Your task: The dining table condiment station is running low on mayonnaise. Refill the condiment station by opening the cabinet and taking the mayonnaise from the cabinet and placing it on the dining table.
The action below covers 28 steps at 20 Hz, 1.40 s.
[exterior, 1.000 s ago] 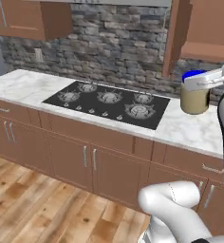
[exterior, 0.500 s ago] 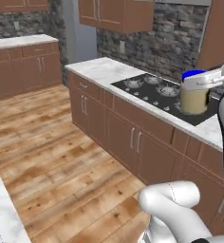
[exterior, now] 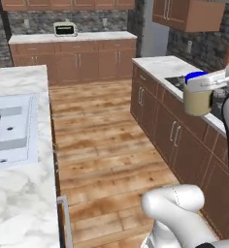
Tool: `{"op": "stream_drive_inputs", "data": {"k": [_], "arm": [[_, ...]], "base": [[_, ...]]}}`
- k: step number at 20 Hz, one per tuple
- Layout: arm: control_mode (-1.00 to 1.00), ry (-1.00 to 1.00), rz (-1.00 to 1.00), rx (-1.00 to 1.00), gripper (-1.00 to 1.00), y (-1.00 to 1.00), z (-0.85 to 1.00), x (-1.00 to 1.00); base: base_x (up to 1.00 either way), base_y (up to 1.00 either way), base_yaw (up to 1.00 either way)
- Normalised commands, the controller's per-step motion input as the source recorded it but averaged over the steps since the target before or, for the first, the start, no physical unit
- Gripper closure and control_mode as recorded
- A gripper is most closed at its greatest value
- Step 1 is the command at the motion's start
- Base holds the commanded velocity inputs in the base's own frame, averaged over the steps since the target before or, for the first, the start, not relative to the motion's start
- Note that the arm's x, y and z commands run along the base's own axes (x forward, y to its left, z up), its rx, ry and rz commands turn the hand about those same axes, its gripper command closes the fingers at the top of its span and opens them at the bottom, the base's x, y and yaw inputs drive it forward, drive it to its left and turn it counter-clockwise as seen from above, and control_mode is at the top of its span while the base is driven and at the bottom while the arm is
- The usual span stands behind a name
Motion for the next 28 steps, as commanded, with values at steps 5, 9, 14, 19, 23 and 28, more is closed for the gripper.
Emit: {"op": "stream_drive_inputs", "data": {"k": [5, 9, 14, 19, 23, 28], "arm": [[1.0, 0.0, 0.0, 0.0, 1.0, 0.0, 0.0, 0.0], [1.0, 0.0, 0.0, 0.0, 1.0, 0.0, 0.0, 0.0], [1.0, 0.0, 0.0, 0.0, 1.0, 0.0, 0.0, 0.0], [1.0, 0.0, 0.0, 0.0, 1.0, 0.0, 0.0, 0.0], [1.0, 0.0, 0.0, 0.0, 1.0, 0.0, 0.0, 0.0], [1.0, 0.0, 0.0, 0.0, 1.0, 0.0, 0.0, 0.0]], "base": [[-1.0, -0.55, 0.48], [-1.0, -0.41, 0.47], [-1.0, 0.05, 0.53], [-0.8, 0.91, 0.66], [-0.24, 1.0, 0.68], [0.4, 1.0, 0.51]]}}
